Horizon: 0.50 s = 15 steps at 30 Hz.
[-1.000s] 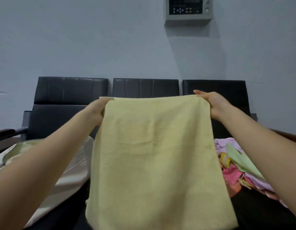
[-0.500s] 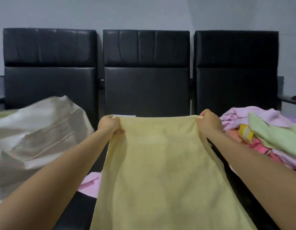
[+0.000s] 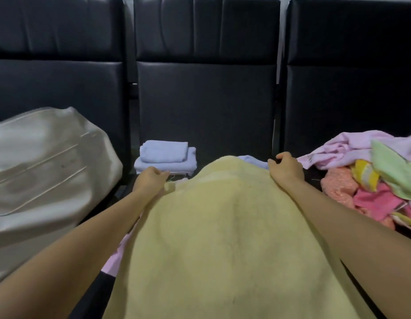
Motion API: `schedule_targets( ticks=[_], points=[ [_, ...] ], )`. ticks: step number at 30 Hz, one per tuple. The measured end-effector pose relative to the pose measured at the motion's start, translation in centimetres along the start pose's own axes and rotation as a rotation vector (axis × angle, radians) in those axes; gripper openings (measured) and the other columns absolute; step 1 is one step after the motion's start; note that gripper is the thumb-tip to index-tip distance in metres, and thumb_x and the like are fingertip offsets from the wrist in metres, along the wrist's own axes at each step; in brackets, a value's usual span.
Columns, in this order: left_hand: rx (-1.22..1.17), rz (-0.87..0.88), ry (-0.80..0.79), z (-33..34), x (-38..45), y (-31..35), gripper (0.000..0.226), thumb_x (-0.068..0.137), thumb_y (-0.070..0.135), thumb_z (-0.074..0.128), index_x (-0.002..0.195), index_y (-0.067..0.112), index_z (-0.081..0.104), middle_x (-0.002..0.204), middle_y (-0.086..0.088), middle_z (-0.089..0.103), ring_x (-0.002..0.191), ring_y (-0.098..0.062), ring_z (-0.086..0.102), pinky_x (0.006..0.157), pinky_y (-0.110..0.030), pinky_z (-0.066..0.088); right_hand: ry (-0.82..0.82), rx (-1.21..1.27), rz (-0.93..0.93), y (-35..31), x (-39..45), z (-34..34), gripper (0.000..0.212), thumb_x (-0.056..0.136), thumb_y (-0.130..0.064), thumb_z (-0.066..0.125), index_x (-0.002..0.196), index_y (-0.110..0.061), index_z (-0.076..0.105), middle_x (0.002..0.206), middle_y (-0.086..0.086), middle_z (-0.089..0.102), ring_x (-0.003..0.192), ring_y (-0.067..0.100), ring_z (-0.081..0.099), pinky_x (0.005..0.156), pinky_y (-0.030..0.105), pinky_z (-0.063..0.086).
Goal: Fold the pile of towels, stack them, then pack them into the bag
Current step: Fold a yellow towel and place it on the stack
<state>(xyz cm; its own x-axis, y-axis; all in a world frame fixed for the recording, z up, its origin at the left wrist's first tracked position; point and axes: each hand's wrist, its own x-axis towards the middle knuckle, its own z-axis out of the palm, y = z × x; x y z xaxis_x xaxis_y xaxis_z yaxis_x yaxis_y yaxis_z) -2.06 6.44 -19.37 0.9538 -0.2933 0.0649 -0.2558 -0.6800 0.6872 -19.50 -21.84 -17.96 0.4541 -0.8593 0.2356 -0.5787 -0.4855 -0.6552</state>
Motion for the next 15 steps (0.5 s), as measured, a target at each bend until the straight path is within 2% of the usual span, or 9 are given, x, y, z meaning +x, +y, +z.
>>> schedule_targets(
  ticks=[2,4,6,8,10,13,15],
  points=[
    [-0.063,0.019,0.016,-0.8,-1.4,0.5,0.039,0.098,0.034,0.048,0.064,0.015,0.045,0.062,-0.003,0.05,0.057,-0.017,0.044,0.052,-0.029,0.029,0.074,0.063,-0.067,-0.7,-1.2,-1.2,0.036,0.093,-0.032,0.054,0.123,-0.013,0.055,0.118,0.013,0.061,0.117,0.033,0.052,0.092,0.041,0.044],
    [-0.156,0.055,0.022,-2.0,-3.1,1.3,0.041,0.098,0.036,0.049,0.063,0.016,0.039,0.059,0.0,0.04,0.056,-0.016,0.038,0.052,-0.029,0.027,0.066,0.172,-0.131,-1.7,-3.4,-2.8,0.031,0.093,-0.028,0.054,0.12,-0.014,0.056,0.103,0.006,0.063,0.107,0.027,0.056,0.083,0.036,0.044],
    [-0.252,0.111,0.009,-3.4,-5.6,2.3,0.03,0.099,0.039,0.048,0.076,0.018,0.049,0.068,0.003,0.046,0.061,-0.013,0.044,0.055,-0.026,0.034,0.016,0.273,-0.19,-2.5,-6.6,-4.4,0.027,0.094,-0.024,0.054,0.119,-0.016,0.057,0.087,-0.004,0.058,0.092,0.018,0.056,0.072,0.03,0.04],
    [-0.298,0.191,-0.004,-4.5,-8.5,3.2,0.025,0.098,0.041,0.048,0.096,0.017,0.057,0.082,0.003,0.056,0.071,-0.011,0.051,0.062,-0.025,0.04,-0.026,0.351,-0.254,-2.8,-10.1,-5.6,0.023,0.093,-0.023,0.054,0.115,-0.021,0.057,0.082,-0.009,0.054,0.081,0.012,0.053,0.066,0.025,0.039],
    [-0.296,0.305,-0.029,-5.0,-11.8,3.9,0.024,0.098,0.036,0.048,0.09,0.017,0.059,0.084,0.001,0.058,0.072,-0.015,0.051,0.068,-0.028,0.039,-0.067,0.409,-0.297,-2.7,-13.4,-6.6,0.016,0.091,-0.023,0.055,0.106,-0.026,0.059,0.081,-0.01,0.054,0.073,0.007,0.051,0.064,0.022,0.04],
    [-0.22,0.449,-0.085,-5.3,-16.7,4.0,0.025,0.095,0.036,0.053,0.079,0.017,0.056,0.079,0.01,0.058,0.066,-0.012,0.049,0.063,-0.025,0.038,-0.201,0.313,-0.379,-2.1,-17.4,-7.9,0.006,0.091,-0.023,0.06,0.091,-0.028,0.063,0.076,-0.009,0.056,0.065,0.005,0.049,0.06,0.015,0.04],
    [-0.147,0.568,-0.142,-5.3,-19.5,3.3,0.015,0.093,0.034,0.057,0.082,0.025,0.06,0.083,0.012,0.062,0.071,-0.008,0.054,0.065,-0.023,0.042,-0.311,0.152,-0.492,-1.6,-19.3,-9.0,0.011,0.09,-0.025,0.062,0.08,-0.03,0.062,0.073,-0.009,0.06,0.064,0.004,0.051,0.065,0.021,0.043]
  ],
)
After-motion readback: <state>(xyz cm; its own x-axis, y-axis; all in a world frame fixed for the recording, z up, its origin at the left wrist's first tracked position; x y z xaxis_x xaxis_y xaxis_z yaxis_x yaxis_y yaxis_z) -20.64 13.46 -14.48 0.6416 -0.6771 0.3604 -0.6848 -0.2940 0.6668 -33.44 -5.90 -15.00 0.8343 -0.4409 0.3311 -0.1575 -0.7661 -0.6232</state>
